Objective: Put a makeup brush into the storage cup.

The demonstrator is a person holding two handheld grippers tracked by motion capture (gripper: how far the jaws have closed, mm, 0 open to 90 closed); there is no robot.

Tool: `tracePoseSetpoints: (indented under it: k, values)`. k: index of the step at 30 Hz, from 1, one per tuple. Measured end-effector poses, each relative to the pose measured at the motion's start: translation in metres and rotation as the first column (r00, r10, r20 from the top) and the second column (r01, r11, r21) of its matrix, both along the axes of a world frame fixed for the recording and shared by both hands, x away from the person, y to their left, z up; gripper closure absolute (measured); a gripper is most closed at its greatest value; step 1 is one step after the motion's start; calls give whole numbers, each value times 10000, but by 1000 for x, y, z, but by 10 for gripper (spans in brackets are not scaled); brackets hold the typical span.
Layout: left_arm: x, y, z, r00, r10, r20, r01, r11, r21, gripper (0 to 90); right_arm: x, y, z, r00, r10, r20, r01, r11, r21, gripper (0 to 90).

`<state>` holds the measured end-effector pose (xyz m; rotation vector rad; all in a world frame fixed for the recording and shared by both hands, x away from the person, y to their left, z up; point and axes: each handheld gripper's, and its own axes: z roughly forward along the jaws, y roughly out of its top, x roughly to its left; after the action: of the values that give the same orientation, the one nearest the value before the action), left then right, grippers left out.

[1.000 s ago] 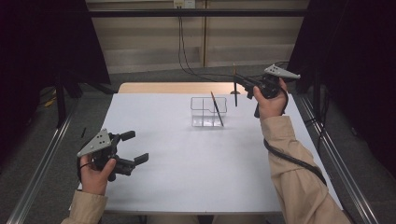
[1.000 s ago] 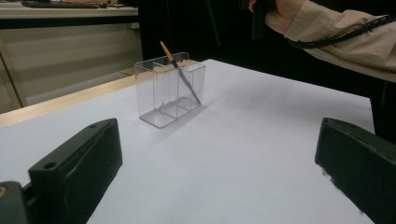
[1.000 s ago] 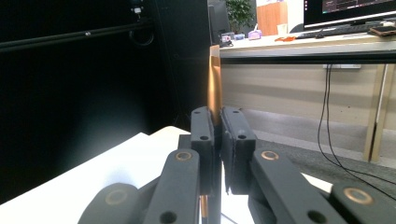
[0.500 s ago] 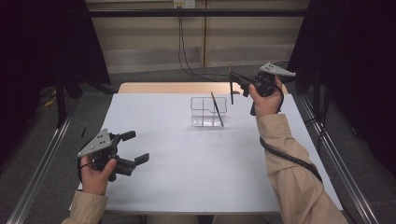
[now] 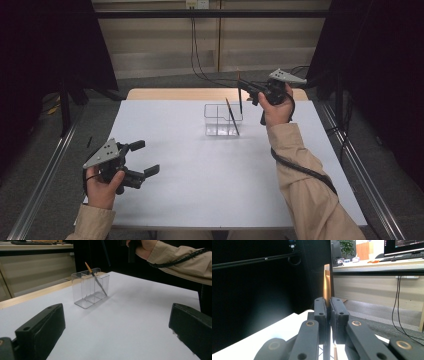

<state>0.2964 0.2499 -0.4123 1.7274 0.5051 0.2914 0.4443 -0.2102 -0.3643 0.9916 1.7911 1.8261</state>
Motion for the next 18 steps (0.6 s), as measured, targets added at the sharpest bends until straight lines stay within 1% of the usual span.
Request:
tracePoseSetpoints:
  k: [10, 18]
  values:
    - [0, 1, 1, 10000, -20, 66, 20, 10000, -25, 1, 3, 9, -3, 9998, 119, 163, -120, 9999, 94, 842]
    - [-1, 1, 1, 9999, -49, 129, 49, 10000, -15, 0, 4, 13, -5, 9995, 133, 272, -132, 9999, -13, 842]
